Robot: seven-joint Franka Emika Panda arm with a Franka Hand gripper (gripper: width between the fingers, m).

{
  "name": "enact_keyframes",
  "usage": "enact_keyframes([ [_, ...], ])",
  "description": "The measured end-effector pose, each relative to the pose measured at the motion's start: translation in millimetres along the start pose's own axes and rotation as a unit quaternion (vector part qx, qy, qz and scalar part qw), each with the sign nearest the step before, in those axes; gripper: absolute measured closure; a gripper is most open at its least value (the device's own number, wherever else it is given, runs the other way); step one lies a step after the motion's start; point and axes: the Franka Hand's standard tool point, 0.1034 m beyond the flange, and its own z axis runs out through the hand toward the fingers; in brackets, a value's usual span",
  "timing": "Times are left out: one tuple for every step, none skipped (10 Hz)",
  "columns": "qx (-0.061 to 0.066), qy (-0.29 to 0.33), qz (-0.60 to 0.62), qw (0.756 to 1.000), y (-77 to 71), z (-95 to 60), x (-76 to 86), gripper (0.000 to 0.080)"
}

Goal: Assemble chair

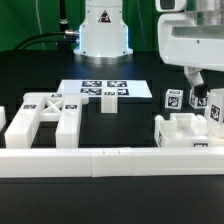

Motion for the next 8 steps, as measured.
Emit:
enact_keyframes([
  [0.000,0.000,-0.037,0.999,0.0,0.0,0.0,0.0156],
  [0.000,0.000,-0.082,0.997,0.1,0.0,0.1,0.0151],
  [0.000,0.000,-0.119,0.993,0.1,0.0,0.1,0.0151],
  [0.000,0.000,-0.138,0.990,0.1,0.0,0.1,0.0151],
  [-0.010,-0.004,-0.212,0.977,1.3,0.1,-1.4,0.0151],
  [-0.021,-0.003,-0.268,0.963,-0.9,-0.4,-4.1,0.0151],
  [-0.026,-0.001,-0.323,0.946,-2.4,-0.1,-5.7,0.0151],
  [-0.031,-0.001,-0.366,0.930,-2.8,2.3,-7.8,0.0151],
])
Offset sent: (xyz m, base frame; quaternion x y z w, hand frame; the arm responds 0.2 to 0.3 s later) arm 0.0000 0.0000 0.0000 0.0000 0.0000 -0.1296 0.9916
